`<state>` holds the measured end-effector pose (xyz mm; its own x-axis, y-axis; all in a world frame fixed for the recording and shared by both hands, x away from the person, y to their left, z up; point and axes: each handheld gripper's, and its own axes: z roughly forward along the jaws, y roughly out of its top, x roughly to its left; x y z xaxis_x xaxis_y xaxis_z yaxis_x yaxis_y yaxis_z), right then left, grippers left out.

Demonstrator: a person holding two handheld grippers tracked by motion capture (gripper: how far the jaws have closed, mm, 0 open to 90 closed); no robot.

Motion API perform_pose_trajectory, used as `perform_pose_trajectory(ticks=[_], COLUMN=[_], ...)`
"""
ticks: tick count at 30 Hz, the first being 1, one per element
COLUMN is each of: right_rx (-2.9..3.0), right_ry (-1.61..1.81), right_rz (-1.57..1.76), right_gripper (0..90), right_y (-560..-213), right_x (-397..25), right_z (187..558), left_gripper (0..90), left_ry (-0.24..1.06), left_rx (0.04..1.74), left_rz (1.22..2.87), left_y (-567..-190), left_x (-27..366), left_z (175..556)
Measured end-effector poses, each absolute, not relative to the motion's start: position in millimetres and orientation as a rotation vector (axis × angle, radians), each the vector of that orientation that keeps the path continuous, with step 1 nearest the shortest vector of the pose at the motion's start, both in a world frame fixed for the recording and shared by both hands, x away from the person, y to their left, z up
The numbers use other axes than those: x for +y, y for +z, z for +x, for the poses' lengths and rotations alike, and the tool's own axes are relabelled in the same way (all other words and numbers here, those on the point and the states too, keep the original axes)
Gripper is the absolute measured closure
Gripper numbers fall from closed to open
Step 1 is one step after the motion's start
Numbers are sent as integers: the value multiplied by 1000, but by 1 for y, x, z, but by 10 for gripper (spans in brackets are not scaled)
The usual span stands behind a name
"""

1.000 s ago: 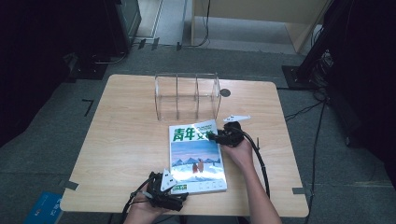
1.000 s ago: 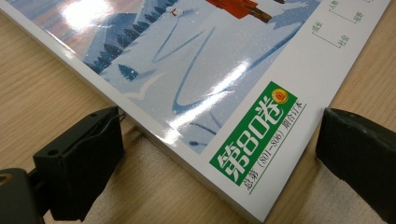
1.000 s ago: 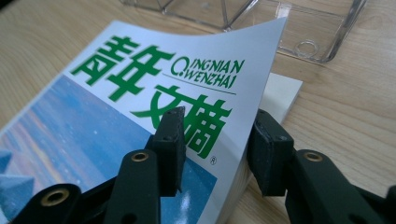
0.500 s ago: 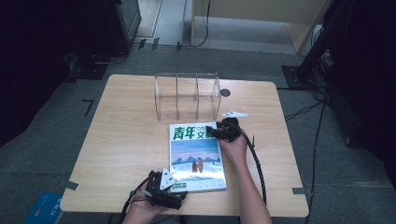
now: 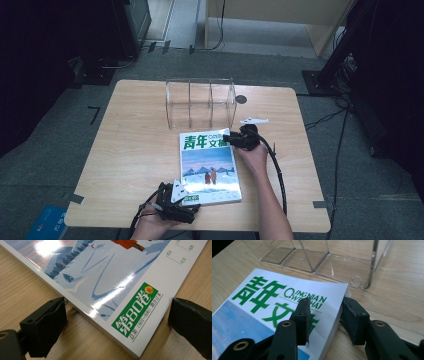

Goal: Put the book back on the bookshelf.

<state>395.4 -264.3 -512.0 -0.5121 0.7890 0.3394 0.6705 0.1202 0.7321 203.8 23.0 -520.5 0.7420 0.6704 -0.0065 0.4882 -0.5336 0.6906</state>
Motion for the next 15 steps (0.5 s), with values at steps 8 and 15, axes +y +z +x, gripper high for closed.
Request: perform_pose_trajectory(ticks=[8, 15], right_rx=[2231, 2138], right_ry=[1345, 1377], right_rz=[1478, 1511], right_gripper=[544, 484], right_y=[-517, -523], right_x=[-258, -251], right_z=[399, 405], left_gripper=[29, 34], left_ry=[352, 349], left_rx=[868, 871], left_rz=[2246, 2243], left_y=[-521, -520], left_x=[23, 24], left_z=[204, 204])
